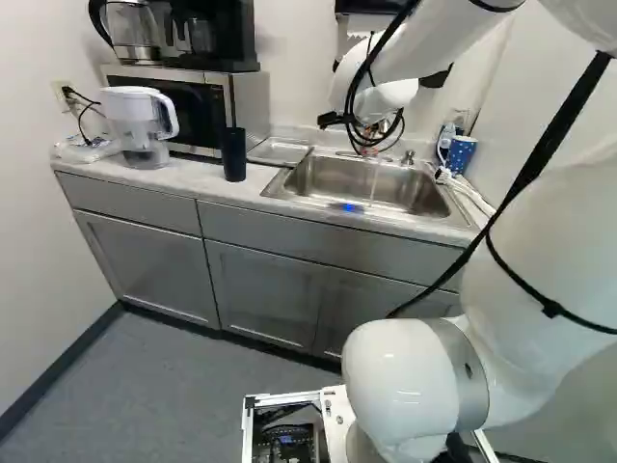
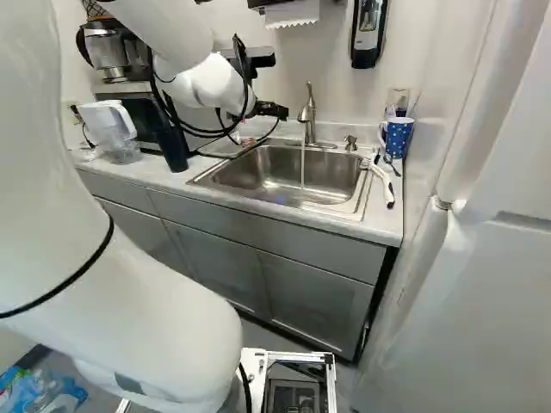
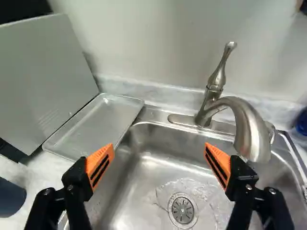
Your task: Rinse the cup and place it in the tray
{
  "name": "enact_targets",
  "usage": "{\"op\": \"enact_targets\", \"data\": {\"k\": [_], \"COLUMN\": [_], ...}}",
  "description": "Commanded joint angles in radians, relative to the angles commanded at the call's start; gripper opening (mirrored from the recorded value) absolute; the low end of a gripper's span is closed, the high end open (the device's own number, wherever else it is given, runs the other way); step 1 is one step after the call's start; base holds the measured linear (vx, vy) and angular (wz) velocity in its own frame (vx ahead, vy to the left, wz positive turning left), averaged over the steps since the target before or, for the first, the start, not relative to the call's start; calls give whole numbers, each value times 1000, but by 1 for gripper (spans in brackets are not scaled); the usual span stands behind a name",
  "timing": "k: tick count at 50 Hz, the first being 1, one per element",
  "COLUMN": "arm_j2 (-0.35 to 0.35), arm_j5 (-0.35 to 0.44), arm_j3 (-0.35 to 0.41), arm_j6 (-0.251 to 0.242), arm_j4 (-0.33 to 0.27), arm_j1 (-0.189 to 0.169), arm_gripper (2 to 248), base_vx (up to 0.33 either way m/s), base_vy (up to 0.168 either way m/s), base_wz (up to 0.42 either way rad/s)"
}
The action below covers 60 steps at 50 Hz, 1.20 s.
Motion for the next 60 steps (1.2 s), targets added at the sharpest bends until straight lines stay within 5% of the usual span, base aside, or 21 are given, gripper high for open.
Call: {"op": "enact_targets", "data": {"k": [35, 60], "arm_j2": [34, 45], "arm_j5": [-215, -312], "arm_j3": [31, 41], "arm_j6": [0, 0], "arm_j4": [0, 0], "arm_j1": [-12, -63], "arm_gripper": [247, 247], "base_vx": [0, 0], "base_vy": [0, 0], "base_wz": [0, 0]}}
